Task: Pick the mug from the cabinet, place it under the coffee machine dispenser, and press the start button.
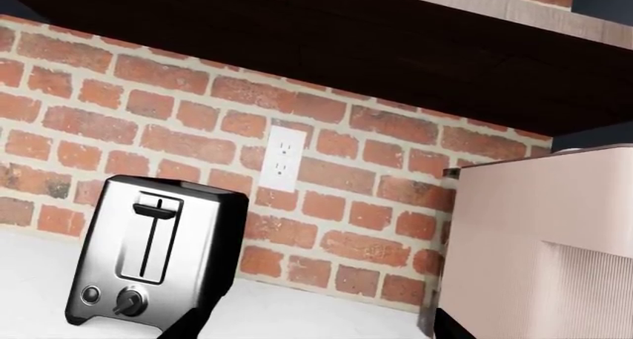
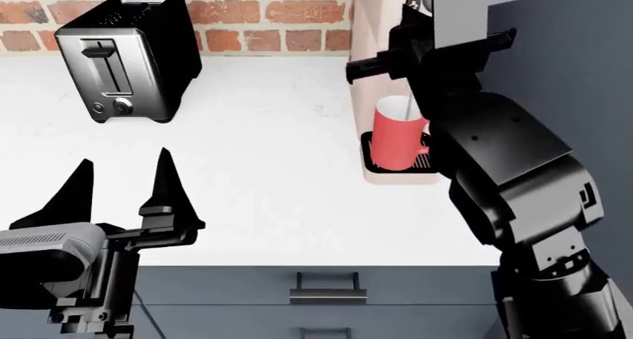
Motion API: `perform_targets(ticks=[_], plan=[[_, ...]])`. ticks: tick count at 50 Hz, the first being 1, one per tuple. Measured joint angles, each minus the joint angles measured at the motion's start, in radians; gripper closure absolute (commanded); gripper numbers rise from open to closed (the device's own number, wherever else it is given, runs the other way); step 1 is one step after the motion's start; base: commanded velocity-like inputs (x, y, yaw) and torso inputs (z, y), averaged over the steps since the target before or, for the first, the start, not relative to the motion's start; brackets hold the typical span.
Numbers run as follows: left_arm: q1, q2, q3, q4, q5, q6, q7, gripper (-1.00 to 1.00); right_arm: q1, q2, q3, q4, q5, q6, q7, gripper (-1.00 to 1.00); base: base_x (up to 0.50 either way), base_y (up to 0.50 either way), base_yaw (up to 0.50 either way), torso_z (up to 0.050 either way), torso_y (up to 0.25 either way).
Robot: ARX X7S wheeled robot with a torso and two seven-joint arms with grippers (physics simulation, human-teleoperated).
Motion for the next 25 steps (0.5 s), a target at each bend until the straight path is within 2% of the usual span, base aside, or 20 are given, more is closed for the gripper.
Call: perform_targets(ticks=[25], plan=[[-0.004,-0.007,-0.002,-0.001,-0.014,-0.001,-0.005,-1.0,0.01,-0.003,-0.001,0.023,0.015,-0.009,0.0,1.0,0.0,0.0,0.0,0.0,0.0]])
